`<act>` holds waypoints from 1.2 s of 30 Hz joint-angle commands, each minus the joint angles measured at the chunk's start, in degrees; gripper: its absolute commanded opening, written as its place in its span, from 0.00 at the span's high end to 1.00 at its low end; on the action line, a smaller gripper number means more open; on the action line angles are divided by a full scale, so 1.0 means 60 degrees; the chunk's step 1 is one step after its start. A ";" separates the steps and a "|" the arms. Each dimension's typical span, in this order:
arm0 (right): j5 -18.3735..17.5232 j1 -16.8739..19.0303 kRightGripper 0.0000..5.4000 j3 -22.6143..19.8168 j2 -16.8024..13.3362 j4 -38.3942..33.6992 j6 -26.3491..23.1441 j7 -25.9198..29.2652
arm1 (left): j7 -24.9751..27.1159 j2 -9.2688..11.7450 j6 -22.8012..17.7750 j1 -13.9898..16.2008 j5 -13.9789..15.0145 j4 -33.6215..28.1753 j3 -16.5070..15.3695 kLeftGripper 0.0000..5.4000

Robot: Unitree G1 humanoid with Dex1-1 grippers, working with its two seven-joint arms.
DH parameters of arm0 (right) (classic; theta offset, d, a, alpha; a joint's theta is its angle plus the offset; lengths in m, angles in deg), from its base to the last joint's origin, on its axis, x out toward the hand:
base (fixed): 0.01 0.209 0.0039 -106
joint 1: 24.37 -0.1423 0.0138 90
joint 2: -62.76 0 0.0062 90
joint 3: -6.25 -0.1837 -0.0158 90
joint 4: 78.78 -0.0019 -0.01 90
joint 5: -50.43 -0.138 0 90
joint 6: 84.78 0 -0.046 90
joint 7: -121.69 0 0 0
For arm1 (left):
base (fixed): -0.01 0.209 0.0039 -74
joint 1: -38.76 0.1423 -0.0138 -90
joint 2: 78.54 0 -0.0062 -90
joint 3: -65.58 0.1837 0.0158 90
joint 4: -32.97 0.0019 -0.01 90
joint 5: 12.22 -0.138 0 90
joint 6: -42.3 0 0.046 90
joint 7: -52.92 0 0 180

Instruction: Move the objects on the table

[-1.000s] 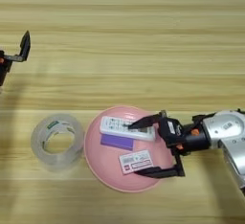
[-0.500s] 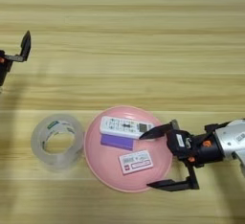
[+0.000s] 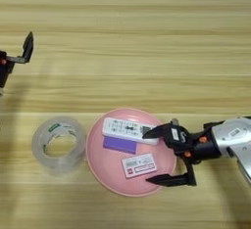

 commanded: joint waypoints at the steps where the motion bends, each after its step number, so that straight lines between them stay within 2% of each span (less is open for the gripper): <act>1: 0.0230 -0.0258 0.04 0.0240 -0.0008 0.0041 -0.0218 -0.0045 | 0.0035 -0.0018 0.0051 -0.0046 0.0007 -0.0132 0.0022 0.00; 16: 0.0604 -0.0190 0.34 0.0489 -0.0340 -0.0221 -0.0104 0.0018 | -0.0035 -0.0125 0.0032 0.0059 -0.0020 -0.0272 0.0055 0.00; 28: 0.1140 -0.0269 0.60 0.0752 -0.0281 -0.0167 -0.0010 -0.0084 | -0.0064 -0.0152 0.0051 0.0054 -0.0035 -0.0247 0.0070 0.00; 36: 0.1161 -0.0343 0.61 0.0817 -0.0202 -0.0118 0.0004 -0.0054 | -0.0045 -0.0149 0.0068 0.0028 -0.0029 -0.0186 0.0069 0.00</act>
